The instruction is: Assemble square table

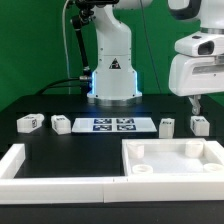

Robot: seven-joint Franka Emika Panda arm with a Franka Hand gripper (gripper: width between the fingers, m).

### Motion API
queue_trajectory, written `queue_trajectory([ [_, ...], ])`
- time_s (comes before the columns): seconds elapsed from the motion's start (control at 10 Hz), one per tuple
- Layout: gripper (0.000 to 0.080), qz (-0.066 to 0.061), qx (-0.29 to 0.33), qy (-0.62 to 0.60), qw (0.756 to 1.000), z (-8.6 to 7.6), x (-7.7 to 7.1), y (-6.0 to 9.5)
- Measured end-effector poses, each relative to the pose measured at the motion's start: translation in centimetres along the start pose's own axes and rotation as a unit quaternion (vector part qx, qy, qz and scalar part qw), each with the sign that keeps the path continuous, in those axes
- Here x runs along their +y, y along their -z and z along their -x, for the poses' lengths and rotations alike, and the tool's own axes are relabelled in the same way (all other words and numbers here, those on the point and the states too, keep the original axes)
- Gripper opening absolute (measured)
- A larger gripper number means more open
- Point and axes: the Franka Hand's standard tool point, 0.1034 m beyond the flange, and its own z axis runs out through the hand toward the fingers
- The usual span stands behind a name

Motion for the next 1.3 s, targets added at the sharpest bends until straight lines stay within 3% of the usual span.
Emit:
queue_trajectory([
  [0.2, 0.0649, 0.001, -0.01, 0.003, 1.0, 0.2, 0.1, -0.1],
  [0.4, 0.0649, -0.021, -0.141, -0.06, 0.988, 3.7, -0.1, -2.1],
  [0.5, 0.0649, -0.025, -0.182, -0.07, 0.981, 4.0, -0.8, -2.9],
  [0.6, 0.0649, -0.019, -0.219, -0.078, 0.972, 3.7, -1.7, -2.5],
  [0.9, 0.0649, -0.023, -0.29, -0.069, 0.954, 3.7, -1.5, -2.8],
  [1.0, 0.0649, -0.033, -0.334, -0.075, 0.939, 4.5, -1.6, -3.1],
  [1.1, 0.0649, -0.034, -0.371, -0.074, 0.925, 4.7, -1.3, -3.5],
  [1.3, 0.0649, -0.036, -0.374, -0.073, 0.924, 4.1, -1.4, -3.8],
])
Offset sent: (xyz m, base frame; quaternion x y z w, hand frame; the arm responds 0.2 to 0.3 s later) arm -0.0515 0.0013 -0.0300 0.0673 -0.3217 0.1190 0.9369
